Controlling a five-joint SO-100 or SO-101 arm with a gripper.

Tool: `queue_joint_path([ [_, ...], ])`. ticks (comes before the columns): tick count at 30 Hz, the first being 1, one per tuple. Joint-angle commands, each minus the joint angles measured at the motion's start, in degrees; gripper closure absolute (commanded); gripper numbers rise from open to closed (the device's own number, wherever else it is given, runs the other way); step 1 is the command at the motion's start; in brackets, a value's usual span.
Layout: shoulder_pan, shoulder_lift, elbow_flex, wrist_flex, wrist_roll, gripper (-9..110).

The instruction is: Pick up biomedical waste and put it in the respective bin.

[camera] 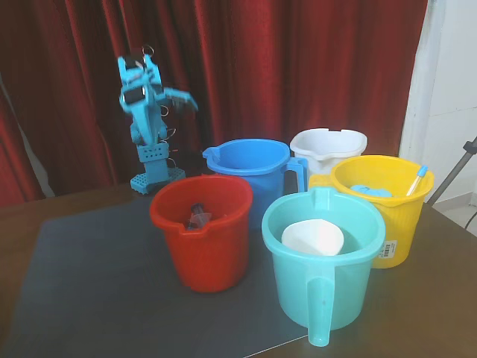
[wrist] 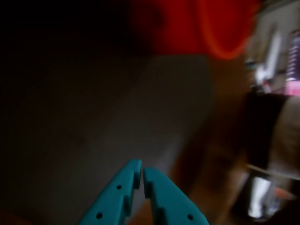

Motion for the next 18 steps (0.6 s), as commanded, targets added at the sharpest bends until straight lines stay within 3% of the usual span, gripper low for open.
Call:
queue_joint_path([
  [1,-0.35,-1.05,6.68,-4.83,0.18,102],
  [7,-0.26,-1.05,19.95,-13.01,0.18,101],
  [12,5.89,-1.05,19.78,-4.83,0.18,101],
  [18,13.71,-1.41,19.42,-3.16,0.26,102],
])
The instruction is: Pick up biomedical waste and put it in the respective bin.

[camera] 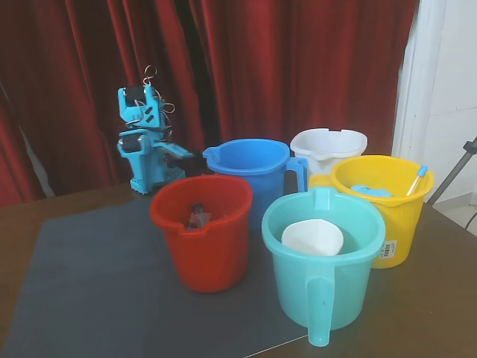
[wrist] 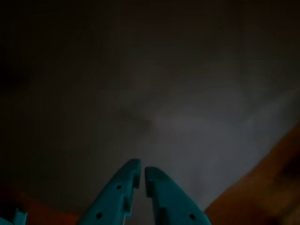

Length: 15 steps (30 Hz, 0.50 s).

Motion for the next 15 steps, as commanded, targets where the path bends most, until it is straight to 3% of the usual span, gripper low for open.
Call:
queue_joint_path([
  [1,1.58,-0.79,-0.88,1.23,0.7,102],
  [15,1.67,-0.7,-0.97,1.76,0.79,102],
])
